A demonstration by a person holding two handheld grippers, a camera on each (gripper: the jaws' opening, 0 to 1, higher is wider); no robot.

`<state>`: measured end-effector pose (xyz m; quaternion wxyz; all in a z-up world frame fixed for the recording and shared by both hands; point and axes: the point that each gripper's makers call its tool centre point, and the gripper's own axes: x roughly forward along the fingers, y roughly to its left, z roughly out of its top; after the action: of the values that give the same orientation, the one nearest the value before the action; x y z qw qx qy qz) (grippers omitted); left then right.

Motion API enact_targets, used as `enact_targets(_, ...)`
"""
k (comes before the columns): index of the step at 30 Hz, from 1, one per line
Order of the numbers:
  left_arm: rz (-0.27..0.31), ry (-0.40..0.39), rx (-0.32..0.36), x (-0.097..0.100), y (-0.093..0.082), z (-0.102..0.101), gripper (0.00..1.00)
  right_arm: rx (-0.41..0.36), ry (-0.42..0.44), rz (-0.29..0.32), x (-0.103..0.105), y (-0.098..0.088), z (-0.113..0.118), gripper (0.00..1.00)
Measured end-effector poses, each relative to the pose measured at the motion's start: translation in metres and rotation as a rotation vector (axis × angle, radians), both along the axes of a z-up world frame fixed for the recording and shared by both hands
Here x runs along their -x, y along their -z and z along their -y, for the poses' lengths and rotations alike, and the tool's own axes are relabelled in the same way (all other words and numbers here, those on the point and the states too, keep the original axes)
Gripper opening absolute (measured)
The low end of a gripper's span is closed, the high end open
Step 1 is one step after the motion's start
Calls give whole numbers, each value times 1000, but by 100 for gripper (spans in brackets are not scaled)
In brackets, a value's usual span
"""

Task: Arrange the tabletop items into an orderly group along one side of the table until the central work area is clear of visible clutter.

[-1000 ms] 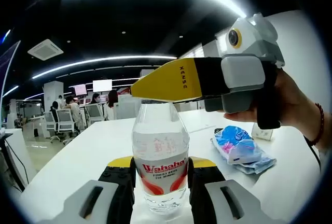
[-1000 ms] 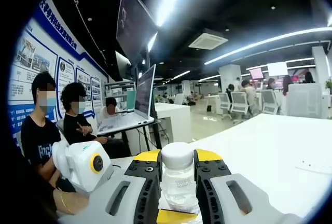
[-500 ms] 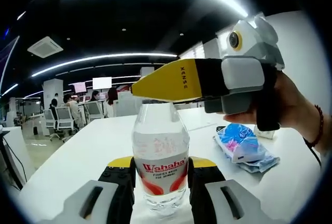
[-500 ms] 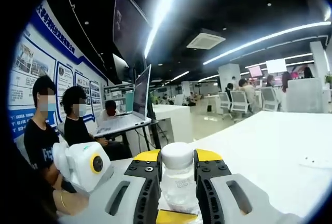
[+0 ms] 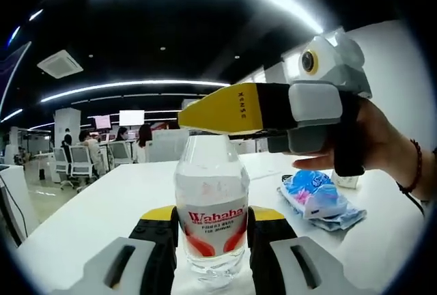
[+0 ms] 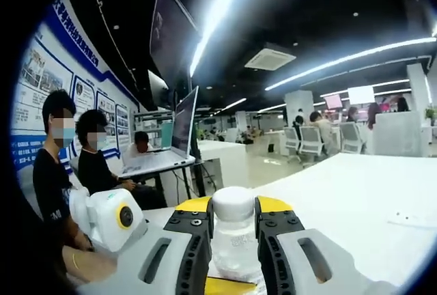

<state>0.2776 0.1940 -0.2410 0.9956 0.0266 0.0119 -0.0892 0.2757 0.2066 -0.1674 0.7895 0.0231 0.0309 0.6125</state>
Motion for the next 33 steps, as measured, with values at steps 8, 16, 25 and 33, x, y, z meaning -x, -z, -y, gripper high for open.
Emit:
enact_targets(8,5,1,5,-2,0,-1,38,-15,5,-12,-3,1,1,21)
enact_targets(16,3,-3,6,-4,1,-1,38,-15,9,-9,-3,4,0,21)
enact_targets(25,4,0,3,-4,1,-2,39,-41,9,-17,-3,4,-1,22)
enact_targets(33,5,1,4,-5,2,-2,39,-68,3,-45,-4,4,0,23)
